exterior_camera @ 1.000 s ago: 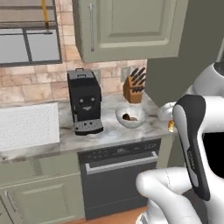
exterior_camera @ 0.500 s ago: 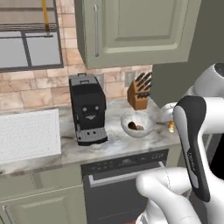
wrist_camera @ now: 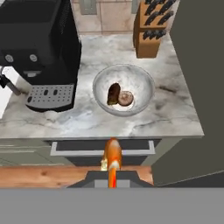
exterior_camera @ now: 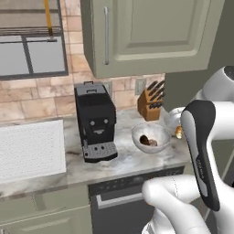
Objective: Take the shrimp, sweet potato, and mushroom from the freezer and place them in the bowl on the counter.
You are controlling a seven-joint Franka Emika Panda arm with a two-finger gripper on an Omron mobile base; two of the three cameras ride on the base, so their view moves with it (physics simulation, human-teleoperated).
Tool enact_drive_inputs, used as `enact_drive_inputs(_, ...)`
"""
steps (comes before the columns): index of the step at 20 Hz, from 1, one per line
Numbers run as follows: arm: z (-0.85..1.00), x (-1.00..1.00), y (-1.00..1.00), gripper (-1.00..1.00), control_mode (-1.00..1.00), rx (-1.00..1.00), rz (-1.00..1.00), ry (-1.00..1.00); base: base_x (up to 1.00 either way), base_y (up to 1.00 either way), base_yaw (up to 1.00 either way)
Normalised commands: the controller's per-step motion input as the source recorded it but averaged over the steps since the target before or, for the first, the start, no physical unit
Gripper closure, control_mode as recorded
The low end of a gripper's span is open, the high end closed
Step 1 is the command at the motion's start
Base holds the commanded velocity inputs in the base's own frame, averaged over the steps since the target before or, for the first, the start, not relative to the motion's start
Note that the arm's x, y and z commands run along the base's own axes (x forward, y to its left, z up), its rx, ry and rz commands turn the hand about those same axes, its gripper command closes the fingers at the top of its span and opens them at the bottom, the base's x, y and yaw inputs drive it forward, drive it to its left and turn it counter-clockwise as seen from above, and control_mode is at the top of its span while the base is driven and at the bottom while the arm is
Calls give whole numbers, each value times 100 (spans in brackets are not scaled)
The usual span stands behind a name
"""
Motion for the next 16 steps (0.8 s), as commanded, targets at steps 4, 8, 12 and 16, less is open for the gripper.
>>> enact_drive_inputs(4,0,0,0,100,100,0,0,0,52,6,0)
enact_drive_inputs(8,0,0,0,100,100,0,0,0,57,0,0)
enact_drive_inputs(12,-21,53,0,100,-100,0,2,0,0,0,0)
enact_drive_inputs(16,-70,28,-1,100,-100,0,2,0,0,0,0)
